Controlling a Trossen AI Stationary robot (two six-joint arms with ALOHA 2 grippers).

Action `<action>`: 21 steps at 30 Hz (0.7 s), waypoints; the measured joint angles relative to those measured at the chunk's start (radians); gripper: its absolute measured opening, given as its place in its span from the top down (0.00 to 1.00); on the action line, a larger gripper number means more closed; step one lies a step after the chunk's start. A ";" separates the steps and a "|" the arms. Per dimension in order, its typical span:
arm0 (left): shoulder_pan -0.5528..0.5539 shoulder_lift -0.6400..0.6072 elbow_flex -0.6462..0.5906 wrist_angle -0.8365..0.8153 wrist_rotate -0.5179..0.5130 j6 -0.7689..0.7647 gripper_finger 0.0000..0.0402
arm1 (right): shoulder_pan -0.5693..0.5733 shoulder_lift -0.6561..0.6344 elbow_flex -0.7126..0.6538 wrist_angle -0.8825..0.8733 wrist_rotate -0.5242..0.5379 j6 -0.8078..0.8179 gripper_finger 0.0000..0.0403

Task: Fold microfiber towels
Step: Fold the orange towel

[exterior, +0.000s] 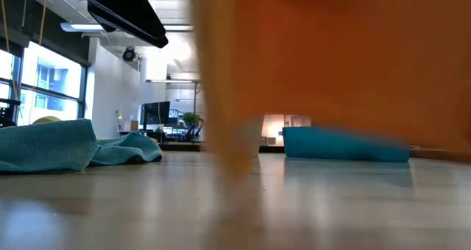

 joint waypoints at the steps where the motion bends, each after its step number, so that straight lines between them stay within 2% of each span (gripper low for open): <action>1: 0.000 0.000 0.000 0.000 0.000 0.003 0.73 | -0.001 0.005 -0.042 0.036 0.003 -0.006 1.00; 7: 0.000 0.000 0.000 0.000 0.000 0.006 0.73 | -0.083 -0.002 -0.265 0.157 0.079 0.035 1.00; 14: -0.003 0.000 0.000 0.001 0.003 -0.009 0.73 | -0.199 -0.001 -0.524 0.330 0.078 0.099 0.99; 17: -0.003 0.000 0.000 0.001 0.004 -0.010 0.73 | -0.229 -0.001 -0.593 0.367 0.087 0.080 0.93; 21: -0.003 0.000 0.000 0.001 0.004 -0.011 0.73 | -0.256 -0.002 -0.628 0.392 0.108 0.071 0.77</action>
